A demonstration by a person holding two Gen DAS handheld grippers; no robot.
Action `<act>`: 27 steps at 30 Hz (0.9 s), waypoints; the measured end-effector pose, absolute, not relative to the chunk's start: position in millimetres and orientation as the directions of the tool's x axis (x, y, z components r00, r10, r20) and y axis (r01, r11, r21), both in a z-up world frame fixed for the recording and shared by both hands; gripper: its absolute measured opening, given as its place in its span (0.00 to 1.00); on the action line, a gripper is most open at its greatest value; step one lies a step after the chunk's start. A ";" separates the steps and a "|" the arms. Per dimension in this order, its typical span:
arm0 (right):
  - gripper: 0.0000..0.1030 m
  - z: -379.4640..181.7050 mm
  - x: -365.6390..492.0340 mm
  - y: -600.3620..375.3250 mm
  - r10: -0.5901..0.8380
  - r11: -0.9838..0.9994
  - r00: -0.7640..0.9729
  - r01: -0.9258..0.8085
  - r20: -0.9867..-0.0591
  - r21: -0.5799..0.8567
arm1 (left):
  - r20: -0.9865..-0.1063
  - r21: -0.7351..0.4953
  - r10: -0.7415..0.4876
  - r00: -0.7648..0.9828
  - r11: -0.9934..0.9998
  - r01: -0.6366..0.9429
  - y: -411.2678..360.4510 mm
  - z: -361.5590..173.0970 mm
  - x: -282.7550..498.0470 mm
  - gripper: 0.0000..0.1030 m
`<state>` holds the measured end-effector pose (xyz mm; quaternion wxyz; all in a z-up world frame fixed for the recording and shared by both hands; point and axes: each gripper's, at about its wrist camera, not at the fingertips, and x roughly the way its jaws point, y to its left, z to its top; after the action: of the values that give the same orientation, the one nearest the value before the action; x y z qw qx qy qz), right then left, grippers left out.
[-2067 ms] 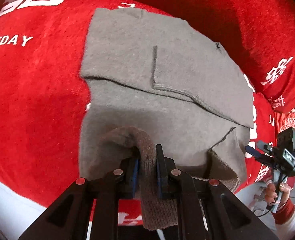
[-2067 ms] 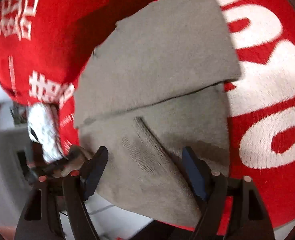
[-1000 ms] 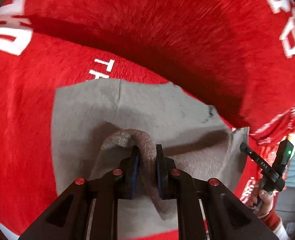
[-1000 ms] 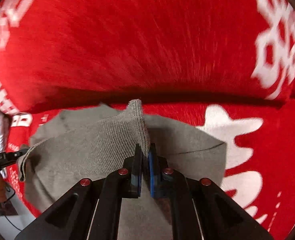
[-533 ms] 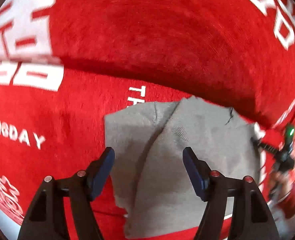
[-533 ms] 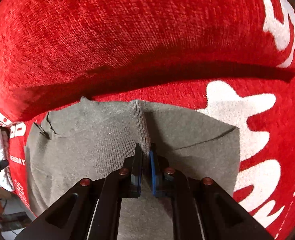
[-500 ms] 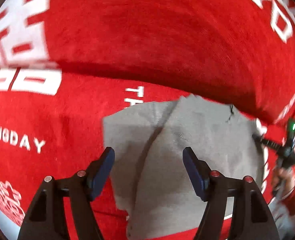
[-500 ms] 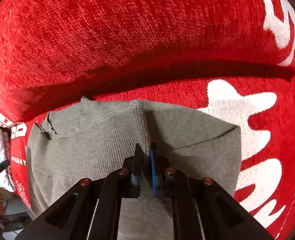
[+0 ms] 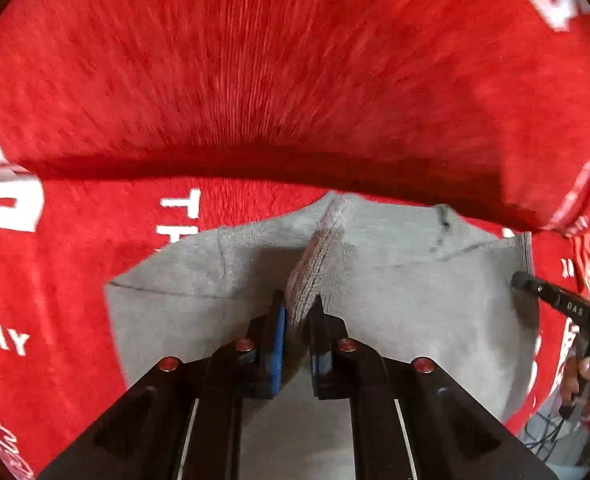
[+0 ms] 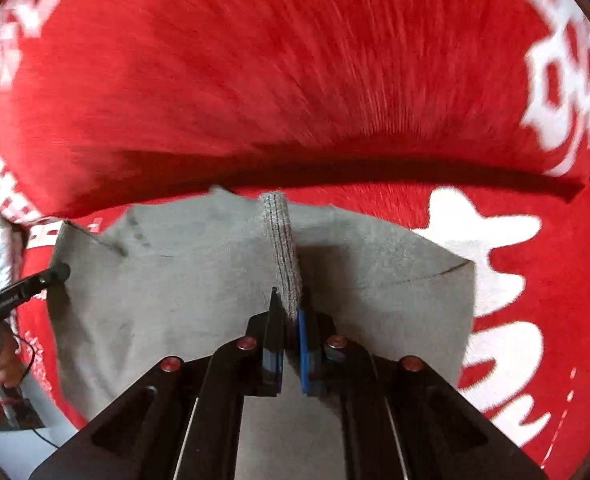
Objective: Fold small clothes
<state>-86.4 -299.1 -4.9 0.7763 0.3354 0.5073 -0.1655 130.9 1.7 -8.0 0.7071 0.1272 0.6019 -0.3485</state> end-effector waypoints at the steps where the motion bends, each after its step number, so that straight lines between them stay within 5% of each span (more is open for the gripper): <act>1: 0.06 12.2 -94.8 -294.1 0.071 0.724 0.458 0.587 -0.886 0.362 | -0.933 -0.253 -0.358 0.036 0.722 0.644 6.8 3.0 128.4 0.09; 8: 0.06 55.1 -106.8 -303.7 0.017 0.731 0.520 0.577 -0.854 0.365 | -0.886 -0.295 -0.452 0.101 0.719 0.630 31.4 59.9 129.6 0.09; 17: 0.08 -59.2 -68.9 -322.7 0.065 0.673 0.372 0.669 -0.926 0.315 | -0.973 -0.088 -0.193 0.126 0.816 0.571 0.1 -63.3 151.6 0.09; 21: 0.27 -47.8 -78.4 -323.7 0.018 0.658 0.334 0.706 -0.942 0.263 | -0.968 -0.034 -0.171 0.185 0.816 0.577 2.9 -56.2 146.6 0.16; 27: 0.27 -14.6 -105.7 -327.2 0.010 0.616 0.354 0.735 -0.935 0.285 | -0.963 0.058 -0.098 0.251 0.834 0.549 27.6 -20.5 154.0 0.16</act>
<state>-105.7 -327.2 -14.6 0.7384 0.3632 0.5125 -0.2455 154.0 27.6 -20.5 0.7663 0.1962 0.5741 -0.2112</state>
